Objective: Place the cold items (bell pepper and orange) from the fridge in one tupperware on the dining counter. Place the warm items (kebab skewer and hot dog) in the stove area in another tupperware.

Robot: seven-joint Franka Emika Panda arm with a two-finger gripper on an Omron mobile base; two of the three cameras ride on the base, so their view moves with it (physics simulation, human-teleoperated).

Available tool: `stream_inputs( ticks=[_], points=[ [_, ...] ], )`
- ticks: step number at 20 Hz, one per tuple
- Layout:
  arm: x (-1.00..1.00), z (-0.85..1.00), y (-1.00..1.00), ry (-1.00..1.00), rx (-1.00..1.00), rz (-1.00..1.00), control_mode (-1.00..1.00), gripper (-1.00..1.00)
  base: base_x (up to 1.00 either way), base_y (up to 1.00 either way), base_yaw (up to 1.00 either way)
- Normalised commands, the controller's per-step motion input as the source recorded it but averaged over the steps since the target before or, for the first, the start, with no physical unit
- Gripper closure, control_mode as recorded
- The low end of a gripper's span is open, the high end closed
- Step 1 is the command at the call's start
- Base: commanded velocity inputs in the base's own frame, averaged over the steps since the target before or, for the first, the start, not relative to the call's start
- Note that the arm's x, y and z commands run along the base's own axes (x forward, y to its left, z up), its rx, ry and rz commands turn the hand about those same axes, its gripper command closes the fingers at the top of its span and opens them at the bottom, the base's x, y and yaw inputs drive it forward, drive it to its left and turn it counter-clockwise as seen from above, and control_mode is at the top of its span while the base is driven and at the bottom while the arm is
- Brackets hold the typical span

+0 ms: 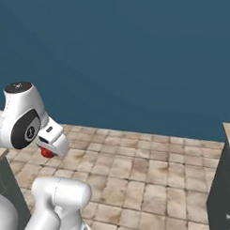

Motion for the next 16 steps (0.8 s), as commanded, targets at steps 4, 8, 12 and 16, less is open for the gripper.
stream_inputs(
  ticks=[4, 8, 12, 16],
  points=[
    [0.00, 0.00, 0.00, 0.00, 0.00, 0.00, 1.00, 1.00, 1.00, 0.00, 0.09],
    [0.00, 0.00, 0.00, 0.00, 0.00, 0.00, 1.00, 1.00, 1.00, -0.24, 0.34],
    [0.00, 0.00, 0.00, 0.00, 0.00, 0.00, 1.00, 1.00, 1.00, -0.34, 0.55],
    [0.00, 0.00, 0.00, 0.00, 0.00, 0.00, 1.00, 1.00, 1.00, -0.02, 0.70]
  ],
)
